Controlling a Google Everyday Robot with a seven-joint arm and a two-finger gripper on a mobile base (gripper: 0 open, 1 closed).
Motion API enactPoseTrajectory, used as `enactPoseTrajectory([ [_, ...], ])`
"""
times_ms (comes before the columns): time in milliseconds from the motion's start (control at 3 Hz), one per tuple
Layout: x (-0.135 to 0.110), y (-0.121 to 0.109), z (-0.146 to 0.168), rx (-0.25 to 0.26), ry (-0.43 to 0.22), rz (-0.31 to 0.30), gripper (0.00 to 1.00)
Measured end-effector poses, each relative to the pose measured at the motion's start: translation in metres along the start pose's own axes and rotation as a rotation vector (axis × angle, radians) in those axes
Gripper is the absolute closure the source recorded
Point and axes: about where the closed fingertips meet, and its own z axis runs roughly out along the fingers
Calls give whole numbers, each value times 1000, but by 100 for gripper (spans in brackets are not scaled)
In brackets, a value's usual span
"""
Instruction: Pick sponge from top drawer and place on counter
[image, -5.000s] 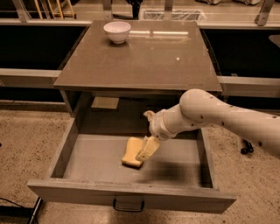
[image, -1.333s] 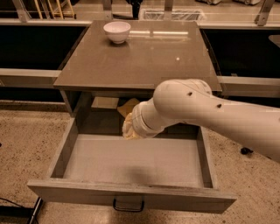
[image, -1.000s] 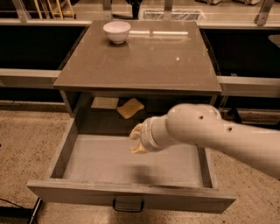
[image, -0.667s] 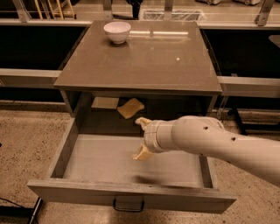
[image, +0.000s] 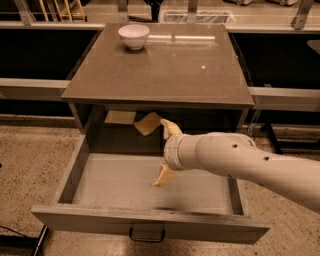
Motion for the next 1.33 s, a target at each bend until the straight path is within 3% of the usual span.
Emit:
enactPoseTrajectory([
  [333, 10, -21, 13, 40, -48, 94, 0],
  [667, 34, -39, 30, 95, -121, 238, 0],
  [1000, 68, -46, 48, 111, -161, 383, 0],
  [1333, 82, -59, 66, 103, -182, 443, 0],
])
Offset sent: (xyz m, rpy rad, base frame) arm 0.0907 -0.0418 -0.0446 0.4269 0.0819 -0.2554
